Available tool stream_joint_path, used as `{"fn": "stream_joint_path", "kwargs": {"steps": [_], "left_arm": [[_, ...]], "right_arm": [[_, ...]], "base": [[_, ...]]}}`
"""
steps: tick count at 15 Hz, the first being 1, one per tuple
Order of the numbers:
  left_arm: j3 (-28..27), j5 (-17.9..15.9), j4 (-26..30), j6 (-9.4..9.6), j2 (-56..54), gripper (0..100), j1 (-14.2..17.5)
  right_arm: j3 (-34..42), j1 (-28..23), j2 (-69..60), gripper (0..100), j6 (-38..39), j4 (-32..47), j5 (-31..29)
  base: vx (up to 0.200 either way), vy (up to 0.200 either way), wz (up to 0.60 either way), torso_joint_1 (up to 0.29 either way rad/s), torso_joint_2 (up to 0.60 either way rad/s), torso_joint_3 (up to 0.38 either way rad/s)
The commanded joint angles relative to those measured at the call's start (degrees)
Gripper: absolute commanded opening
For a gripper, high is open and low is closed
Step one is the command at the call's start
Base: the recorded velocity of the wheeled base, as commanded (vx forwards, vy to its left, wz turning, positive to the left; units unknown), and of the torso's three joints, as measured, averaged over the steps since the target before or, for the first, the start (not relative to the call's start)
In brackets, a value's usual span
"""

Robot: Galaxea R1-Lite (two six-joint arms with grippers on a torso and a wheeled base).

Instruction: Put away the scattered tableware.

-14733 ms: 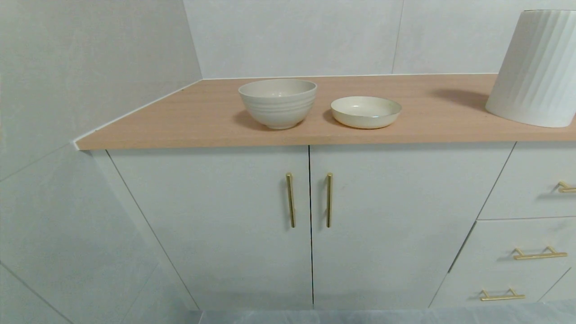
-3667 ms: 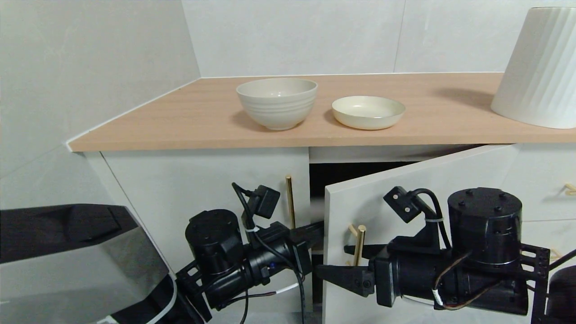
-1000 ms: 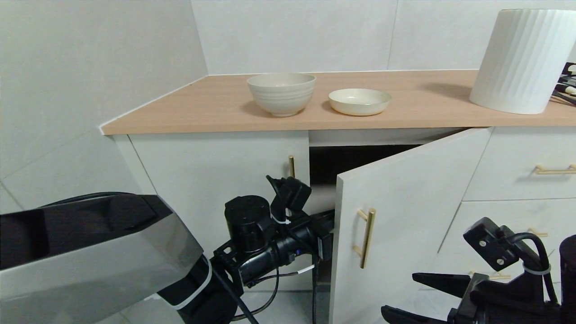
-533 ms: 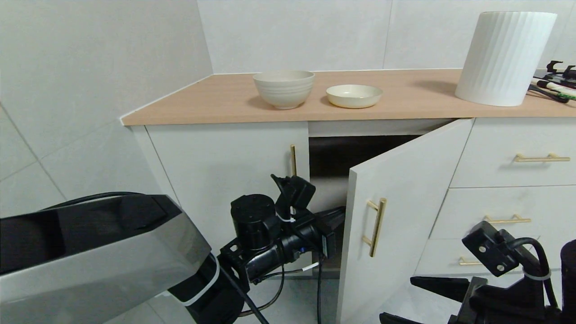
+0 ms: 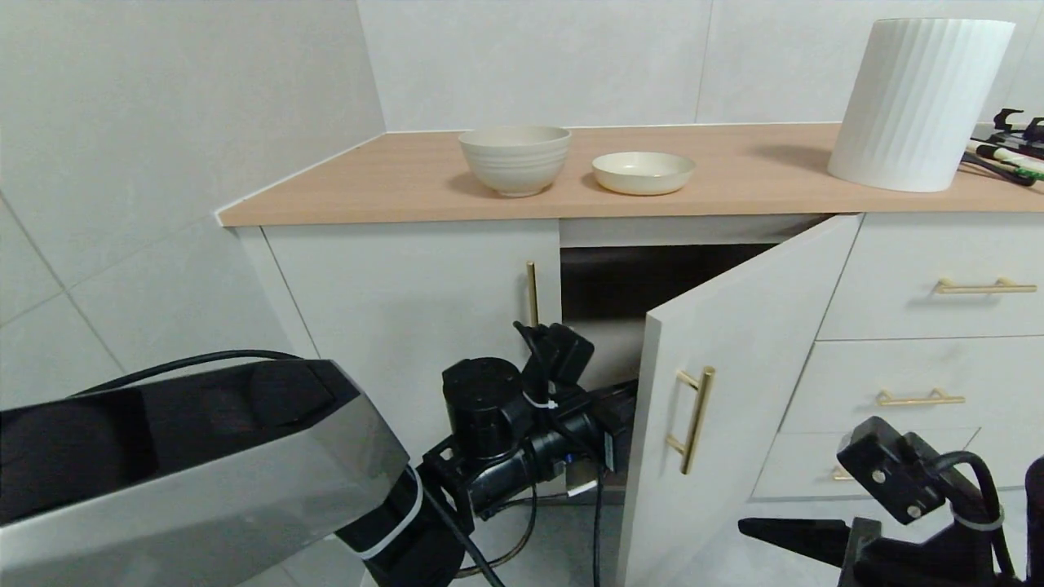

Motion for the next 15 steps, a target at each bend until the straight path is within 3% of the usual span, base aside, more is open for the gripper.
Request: {"fn": "stream_joint_path", "kwargs": {"steps": [1, 3, 4, 9, 12, 15], "left_arm": [[0.18, 0.48, 0.17, 0.07, -1.68, 0, -6.23], [0.44, 0.56, 1.57, -0.02, -3.26, 0, -13.35], [1.14, 1.18, 1.84, 0.07, -3.53, 0, -14.31], [1.32, 2.15, 1.75, 0.16, -3.44, 0, -13.35], [2.64, 2.5, 2.54, 0.24, -5.28, 0, -10.36], [6.24, 2.5, 10.8, 0.24, -13.55, 0, -7.11]], "right_arm": [[3.97, 6.74, -3.76, 100, -0.94, -0.16, 2.22], [6.69, 8.49, -6.04, 100, -4.01, -0.25, 6.7], [7.22, 8.49, -6.39, 100, -5.33, -0.25, 7.05], [7.13, 8.49, -6.48, 100, -5.59, -0.51, 6.79], [5.9, 7.53, -6.31, 100, -5.42, -0.51, 6.52], [2.47, -0.3, -3.49, 100, -5.33, 0.37, 5.73]], "base": [[0.0, 0.0, 0.0, 0.0, 0.0, 0.0], [0.0, 0.0, 0.0, 0.0, 0.0, 0.0], [0.0, 0.0, 0.0, 0.0, 0.0, 0.0], [0.0, 0.0, 0.0, 0.0, 0.0, 0.0], [0.0, 0.0, 0.0, 0.0, 0.0, 0.0], [0.0, 0.0, 0.0, 0.0, 0.0, 0.0]]}}
